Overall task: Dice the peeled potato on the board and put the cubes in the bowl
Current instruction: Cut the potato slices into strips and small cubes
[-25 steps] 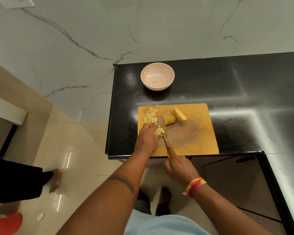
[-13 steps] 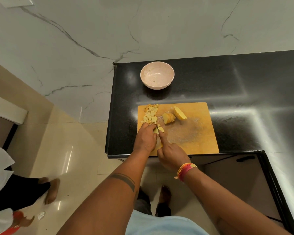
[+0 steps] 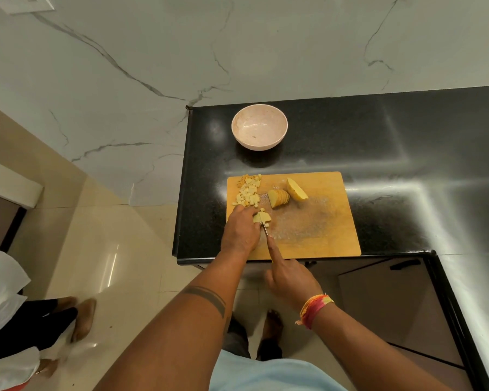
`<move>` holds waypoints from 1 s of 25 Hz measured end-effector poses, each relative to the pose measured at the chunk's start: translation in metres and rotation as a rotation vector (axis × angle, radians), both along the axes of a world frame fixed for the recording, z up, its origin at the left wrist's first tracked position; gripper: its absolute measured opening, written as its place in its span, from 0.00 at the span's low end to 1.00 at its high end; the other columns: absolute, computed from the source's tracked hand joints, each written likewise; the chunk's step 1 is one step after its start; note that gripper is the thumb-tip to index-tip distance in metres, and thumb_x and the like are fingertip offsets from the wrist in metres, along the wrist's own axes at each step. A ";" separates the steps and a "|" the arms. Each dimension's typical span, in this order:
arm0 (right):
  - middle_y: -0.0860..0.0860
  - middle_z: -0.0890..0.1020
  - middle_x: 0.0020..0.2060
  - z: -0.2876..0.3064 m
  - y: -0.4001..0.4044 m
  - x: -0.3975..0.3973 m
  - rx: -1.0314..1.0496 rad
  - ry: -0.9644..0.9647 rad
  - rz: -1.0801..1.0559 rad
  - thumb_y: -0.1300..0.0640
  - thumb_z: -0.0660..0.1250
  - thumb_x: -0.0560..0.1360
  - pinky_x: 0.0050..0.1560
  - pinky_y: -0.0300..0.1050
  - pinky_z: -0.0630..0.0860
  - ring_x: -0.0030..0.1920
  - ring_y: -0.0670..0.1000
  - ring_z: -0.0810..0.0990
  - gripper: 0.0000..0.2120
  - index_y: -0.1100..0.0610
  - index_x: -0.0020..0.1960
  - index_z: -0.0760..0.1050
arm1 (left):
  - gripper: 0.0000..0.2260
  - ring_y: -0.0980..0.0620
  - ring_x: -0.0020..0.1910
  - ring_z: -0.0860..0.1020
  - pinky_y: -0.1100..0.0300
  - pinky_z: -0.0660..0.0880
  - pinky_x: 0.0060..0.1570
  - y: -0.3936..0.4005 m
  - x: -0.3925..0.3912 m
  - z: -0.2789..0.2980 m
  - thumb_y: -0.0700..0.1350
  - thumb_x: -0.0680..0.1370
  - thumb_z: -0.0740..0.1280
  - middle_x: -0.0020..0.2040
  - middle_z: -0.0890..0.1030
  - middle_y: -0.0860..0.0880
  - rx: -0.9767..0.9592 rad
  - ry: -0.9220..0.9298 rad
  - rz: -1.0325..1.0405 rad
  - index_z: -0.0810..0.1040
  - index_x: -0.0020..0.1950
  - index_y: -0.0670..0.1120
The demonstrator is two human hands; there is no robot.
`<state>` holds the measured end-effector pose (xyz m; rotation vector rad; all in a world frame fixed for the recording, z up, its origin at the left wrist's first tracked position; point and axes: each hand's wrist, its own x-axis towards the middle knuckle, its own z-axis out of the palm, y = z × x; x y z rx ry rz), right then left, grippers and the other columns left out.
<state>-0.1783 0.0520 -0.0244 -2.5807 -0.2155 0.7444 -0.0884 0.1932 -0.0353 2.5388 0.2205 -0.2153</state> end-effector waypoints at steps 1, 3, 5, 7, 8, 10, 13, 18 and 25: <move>0.51 0.78 0.32 -0.001 -0.002 -0.004 0.004 0.000 0.001 0.52 0.55 0.80 0.33 0.53 0.78 0.30 0.54 0.78 0.38 0.46 0.82 0.34 | 0.17 0.49 0.61 0.76 0.53 0.77 0.61 0.000 0.000 0.000 0.44 0.80 0.69 0.64 0.75 0.49 0.002 -0.002 -0.006 0.77 0.70 0.49; 0.50 0.77 0.31 -0.001 -0.006 -0.009 0.024 -0.014 -0.009 0.52 0.55 0.80 0.29 0.51 0.72 0.29 0.53 0.76 0.38 0.47 0.82 0.36 | 0.18 0.49 0.60 0.76 0.52 0.77 0.61 0.000 -0.001 0.000 0.43 0.80 0.69 0.64 0.75 0.49 -0.001 -0.003 -0.013 0.77 0.70 0.49; 0.50 0.77 0.31 0.000 -0.009 -0.011 0.041 -0.029 -0.026 0.53 0.55 0.80 0.27 0.48 0.68 0.29 0.52 0.75 0.38 0.47 0.83 0.38 | 0.18 0.49 0.60 0.76 0.52 0.77 0.62 0.001 -0.002 -0.001 0.43 0.80 0.69 0.64 0.75 0.49 -0.012 0.000 -0.017 0.77 0.70 0.49; 0.49 0.77 0.31 0.001 -0.010 -0.009 0.055 -0.056 -0.043 0.53 0.55 0.80 0.27 0.47 0.67 0.28 0.51 0.75 0.38 0.46 0.83 0.38 | 0.19 0.49 0.60 0.77 0.51 0.77 0.62 0.003 -0.003 -0.002 0.42 0.80 0.69 0.64 0.75 0.49 -0.027 -0.005 -0.020 0.77 0.71 0.49; 0.50 0.77 0.30 0.001 -0.009 -0.007 0.064 -0.066 -0.047 0.53 0.55 0.80 0.27 0.48 0.68 0.28 0.52 0.75 0.38 0.45 0.82 0.37 | 0.19 0.50 0.58 0.77 0.52 0.78 0.61 0.005 -0.003 -0.003 0.41 0.79 0.69 0.63 0.75 0.49 -0.038 -0.013 -0.019 0.77 0.70 0.49; 0.51 0.78 0.30 0.001 -0.006 0.001 0.088 -0.066 -0.054 0.53 0.56 0.80 0.30 0.52 0.74 0.28 0.53 0.76 0.38 0.44 0.82 0.36 | 0.18 0.50 0.56 0.78 0.53 0.78 0.60 0.008 -0.003 -0.005 0.41 0.79 0.68 0.61 0.75 0.49 -0.056 -0.025 -0.017 0.78 0.69 0.50; 0.52 0.78 0.32 0.002 0.003 0.018 0.106 -0.047 -0.051 0.52 0.55 0.81 0.36 0.54 0.79 0.30 0.53 0.77 0.36 0.45 0.82 0.39 | 0.18 0.50 0.55 0.79 0.54 0.78 0.59 0.007 -0.003 -0.005 0.41 0.79 0.68 0.61 0.75 0.49 -0.052 -0.023 -0.001 0.78 0.69 0.50; 0.54 0.78 0.35 0.003 0.016 0.038 0.089 -0.034 -0.040 0.52 0.55 0.81 0.37 0.52 0.78 0.33 0.54 0.77 0.34 0.49 0.83 0.42 | 0.16 0.50 0.57 0.78 0.53 0.79 0.60 0.006 -0.001 -0.006 0.42 0.80 0.70 0.62 0.77 0.49 -0.033 -0.018 0.029 0.79 0.67 0.48; 0.53 0.78 0.33 0.003 0.022 0.043 0.058 -0.030 -0.015 0.51 0.53 0.82 0.35 0.51 0.78 0.33 0.53 0.78 0.34 0.49 0.83 0.41 | 0.12 0.50 0.56 0.78 0.57 0.79 0.55 0.004 0.003 -0.004 0.42 0.80 0.70 0.60 0.79 0.48 -0.005 -0.013 0.082 0.82 0.63 0.47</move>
